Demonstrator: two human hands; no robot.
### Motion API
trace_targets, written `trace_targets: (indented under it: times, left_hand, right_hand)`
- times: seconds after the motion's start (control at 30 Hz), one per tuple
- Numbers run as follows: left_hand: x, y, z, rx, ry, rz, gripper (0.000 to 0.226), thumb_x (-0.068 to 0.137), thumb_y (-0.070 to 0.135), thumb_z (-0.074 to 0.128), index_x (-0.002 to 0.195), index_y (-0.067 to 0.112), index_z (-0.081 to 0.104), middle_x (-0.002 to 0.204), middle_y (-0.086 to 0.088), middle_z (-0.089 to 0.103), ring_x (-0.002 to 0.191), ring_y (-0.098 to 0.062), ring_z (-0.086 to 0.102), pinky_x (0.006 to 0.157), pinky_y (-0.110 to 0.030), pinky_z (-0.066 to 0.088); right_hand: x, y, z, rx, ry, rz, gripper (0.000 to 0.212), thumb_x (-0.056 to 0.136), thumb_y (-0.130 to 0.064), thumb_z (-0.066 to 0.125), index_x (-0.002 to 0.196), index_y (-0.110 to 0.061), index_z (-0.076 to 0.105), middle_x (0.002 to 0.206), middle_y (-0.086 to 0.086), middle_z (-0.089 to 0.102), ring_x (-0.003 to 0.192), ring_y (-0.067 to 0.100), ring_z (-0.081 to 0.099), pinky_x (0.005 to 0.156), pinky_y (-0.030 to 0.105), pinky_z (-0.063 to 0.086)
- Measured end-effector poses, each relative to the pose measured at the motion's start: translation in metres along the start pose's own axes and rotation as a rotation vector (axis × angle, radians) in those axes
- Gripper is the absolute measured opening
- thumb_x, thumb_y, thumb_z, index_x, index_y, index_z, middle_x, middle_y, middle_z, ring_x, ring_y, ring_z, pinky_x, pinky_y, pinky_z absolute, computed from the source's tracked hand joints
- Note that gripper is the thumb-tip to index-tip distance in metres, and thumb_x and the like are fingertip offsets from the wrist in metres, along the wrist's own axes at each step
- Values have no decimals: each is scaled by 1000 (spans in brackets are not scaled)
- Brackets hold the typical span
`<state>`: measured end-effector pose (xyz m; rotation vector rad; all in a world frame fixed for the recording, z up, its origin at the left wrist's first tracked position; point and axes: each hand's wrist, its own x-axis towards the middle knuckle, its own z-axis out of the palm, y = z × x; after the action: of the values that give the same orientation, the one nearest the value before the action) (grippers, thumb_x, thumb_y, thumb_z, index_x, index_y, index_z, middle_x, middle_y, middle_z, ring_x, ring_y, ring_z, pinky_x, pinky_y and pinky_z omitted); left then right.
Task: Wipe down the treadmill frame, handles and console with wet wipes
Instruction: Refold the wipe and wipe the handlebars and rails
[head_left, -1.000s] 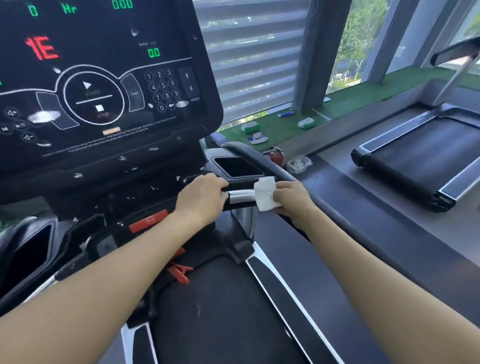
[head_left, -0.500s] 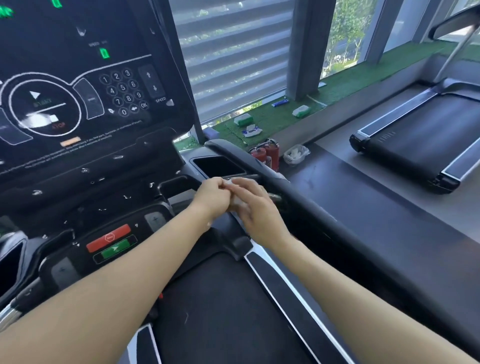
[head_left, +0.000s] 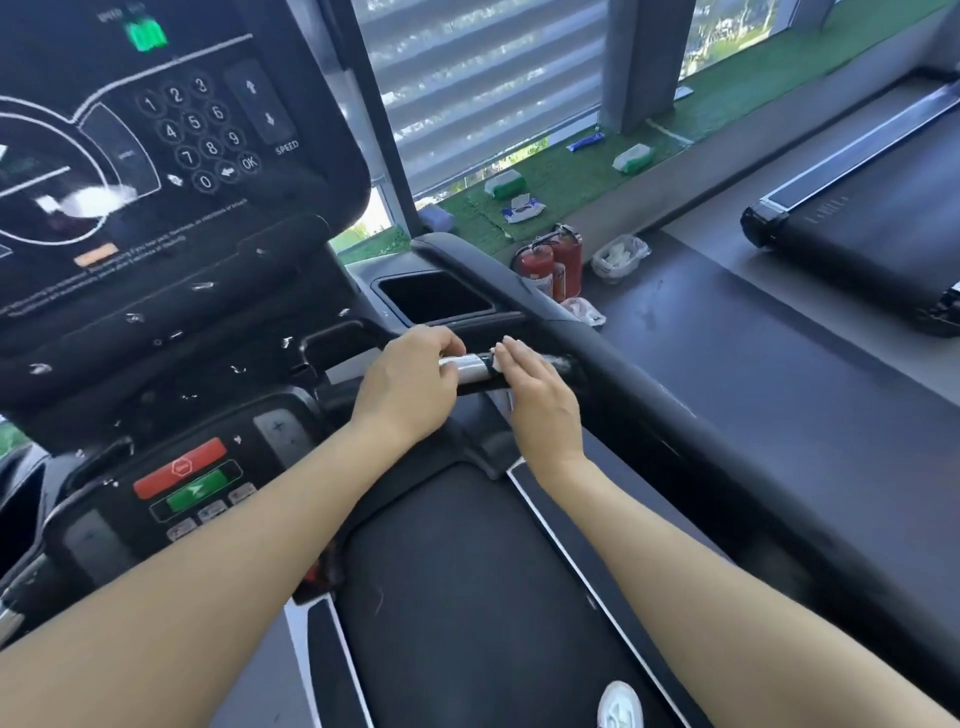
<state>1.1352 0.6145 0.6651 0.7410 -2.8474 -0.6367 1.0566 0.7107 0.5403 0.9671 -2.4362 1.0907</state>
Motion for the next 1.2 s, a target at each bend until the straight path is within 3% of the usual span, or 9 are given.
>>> trace_targets:
  times: [0.17,0.3,0.43,0.6,0.7,0.8,0.93,1.03,1.2]
  left_hand:
    - [-3,-1,6,71,14,34,23,94,13,47,109,17,63,116,0,59,105,-22,56,89,-39,47]
    - [-4,-4,9,129,21,73,23,95,13,45,108,16,64,113,1,58,104,-21,55,84,-39,48]
    - [-7,-5,10,161,20,106,23,95,13,45,108,15,64,114,2,58,105,-20,53,82,-42,49]
    - [-8,-8,13,149,19,141,22,94,13,46,106,14,64,111,2,58,103,-21,54,80,-45,50]
    - [-7,-9,12,153,25,145,22,94,14,46,105,15,65,112,3,58,103,-21,53,80,-44,50]
    - [-7,-9,10,155,31,151,21,94,13,47,105,15,65,112,4,58,103,-20,54,80,-42,51]
    - [-9,-12,6,169,49,177,21,93,13,48,105,15,66,112,4,59,103,-19,54,79,-40,50]
    - [-9,-21,0,177,76,179,21,93,13,48,104,15,66,110,4,59,101,-18,54,75,-36,49]
    - [-10,-40,-17,206,96,146,21,92,12,48,102,17,66,110,5,58,102,-17,52,71,-33,45]
  right_hand:
    - [2,41,-11,-114,-71,136,47,75,12,50,119,2,63,120,12,64,109,30,60,87,36,54]
    - [1,54,-19,-319,-92,74,46,60,13,72,104,1,68,93,7,67,83,29,62,54,28,54]
    - [-2,46,-20,-392,-113,143,50,50,16,77,97,3,68,85,11,63,75,28,62,45,27,49]
    - [-31,54,-23,-293,-277,386,23,91,3,46,110,-2,57,112,9,52,104,25,48,71,34,43]
    - [-42,54,-22,-145,-233,576,17,96,-4,43,92,-1,59,98,10,51,90,27,49,67,30,35]
    - [-23,45,-18,309,-91,1085,27,97,-15,46,79,-2,62,88,17,61,69,26,53,63,29,40]
    - [12,38,-17,893,58,1477,33,96,-7,47,127,3,51,129,19,56,105,28,59,88,34,48]
    - [27,25,-20,1135,129,1570,35,96,3,37,130,0,44,137,19,49,121,33,53,96,37,46]
    - [33,-9,-10,1176,76,1615,49,82,23,44,127,5,48,122,23,57,104,37,62,35,31,50]
